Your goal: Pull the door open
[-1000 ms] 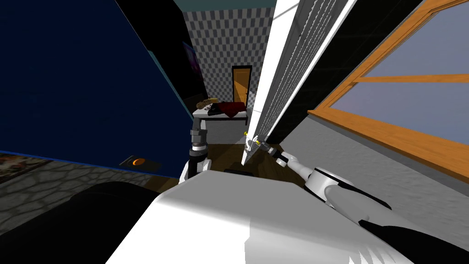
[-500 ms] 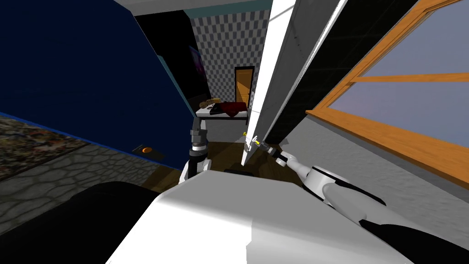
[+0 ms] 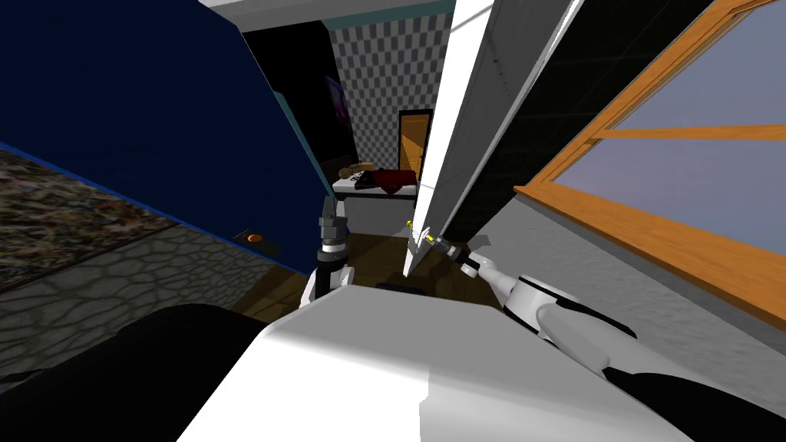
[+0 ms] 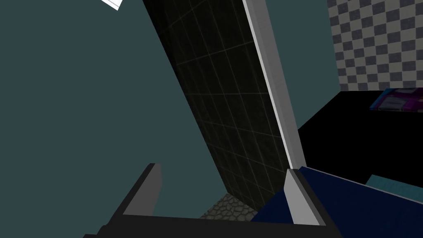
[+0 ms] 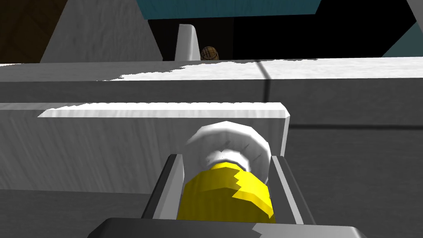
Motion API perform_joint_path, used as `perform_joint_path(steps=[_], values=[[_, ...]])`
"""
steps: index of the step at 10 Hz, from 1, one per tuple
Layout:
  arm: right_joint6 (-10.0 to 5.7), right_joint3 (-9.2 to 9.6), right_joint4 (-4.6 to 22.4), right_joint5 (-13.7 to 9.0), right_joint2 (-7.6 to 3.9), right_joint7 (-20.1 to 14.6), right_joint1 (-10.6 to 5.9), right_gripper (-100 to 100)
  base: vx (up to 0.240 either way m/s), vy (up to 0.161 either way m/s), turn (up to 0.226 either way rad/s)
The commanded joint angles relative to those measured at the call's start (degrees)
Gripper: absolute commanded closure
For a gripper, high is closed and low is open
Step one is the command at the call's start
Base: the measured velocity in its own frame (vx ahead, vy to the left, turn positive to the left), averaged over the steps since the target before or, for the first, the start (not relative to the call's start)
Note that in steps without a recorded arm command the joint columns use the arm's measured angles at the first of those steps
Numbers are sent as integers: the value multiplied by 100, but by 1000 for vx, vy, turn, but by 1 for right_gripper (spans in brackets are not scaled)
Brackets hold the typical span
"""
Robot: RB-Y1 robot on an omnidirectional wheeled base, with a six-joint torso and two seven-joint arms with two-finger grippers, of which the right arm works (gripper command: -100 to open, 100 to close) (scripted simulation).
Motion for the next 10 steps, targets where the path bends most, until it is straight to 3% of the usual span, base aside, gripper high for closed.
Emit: perform_joint_path(steps=[1, 10], values=[[-26, 41, 54, -8, 0, -1, -18, 100, -98, -175, 108], [-184, 256, 314, -58, 153, -26, -228, 100, -80, -174, 104]])
